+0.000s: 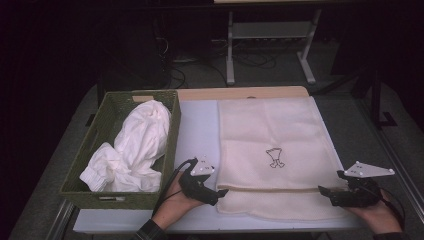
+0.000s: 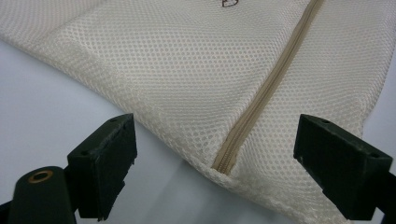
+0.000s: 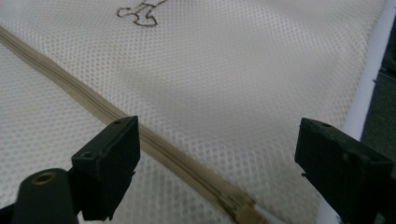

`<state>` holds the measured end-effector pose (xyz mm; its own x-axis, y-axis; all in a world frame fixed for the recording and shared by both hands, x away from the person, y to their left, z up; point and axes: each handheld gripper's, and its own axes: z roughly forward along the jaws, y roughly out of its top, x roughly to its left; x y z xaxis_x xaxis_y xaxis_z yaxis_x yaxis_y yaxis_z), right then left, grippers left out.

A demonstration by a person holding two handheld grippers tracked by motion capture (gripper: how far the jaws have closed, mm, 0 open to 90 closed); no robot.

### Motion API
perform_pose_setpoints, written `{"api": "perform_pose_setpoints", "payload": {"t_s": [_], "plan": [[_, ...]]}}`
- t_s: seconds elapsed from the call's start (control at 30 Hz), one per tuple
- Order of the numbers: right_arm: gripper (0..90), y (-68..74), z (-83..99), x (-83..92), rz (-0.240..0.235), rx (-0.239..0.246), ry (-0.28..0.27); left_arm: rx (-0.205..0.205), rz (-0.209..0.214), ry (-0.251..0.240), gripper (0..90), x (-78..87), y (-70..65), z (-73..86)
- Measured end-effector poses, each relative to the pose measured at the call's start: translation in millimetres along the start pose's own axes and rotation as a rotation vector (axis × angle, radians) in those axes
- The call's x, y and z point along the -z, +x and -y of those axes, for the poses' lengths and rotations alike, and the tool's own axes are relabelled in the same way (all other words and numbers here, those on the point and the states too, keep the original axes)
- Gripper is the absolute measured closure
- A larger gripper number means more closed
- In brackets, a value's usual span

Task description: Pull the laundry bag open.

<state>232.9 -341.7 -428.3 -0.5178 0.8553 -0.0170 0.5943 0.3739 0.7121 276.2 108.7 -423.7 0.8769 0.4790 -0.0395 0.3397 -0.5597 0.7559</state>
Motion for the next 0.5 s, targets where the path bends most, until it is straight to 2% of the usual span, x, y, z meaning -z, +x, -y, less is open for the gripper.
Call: {"api": "perform_pose_setpoints", "payload": {"t_s": [0.3,0.5], "plan": [[13.6,-8.3,15.7,9.3,0.021,-0.040,0.016,-0.001,-0.001,0.000,12.8,0.1,-0.5,-0.2],[14.4,-11.4,25.0,12.9,0.010,-0.066,0.034,-0.001,0.000,0.000,12.8,-0.3,-0.7,-0.4]]}}
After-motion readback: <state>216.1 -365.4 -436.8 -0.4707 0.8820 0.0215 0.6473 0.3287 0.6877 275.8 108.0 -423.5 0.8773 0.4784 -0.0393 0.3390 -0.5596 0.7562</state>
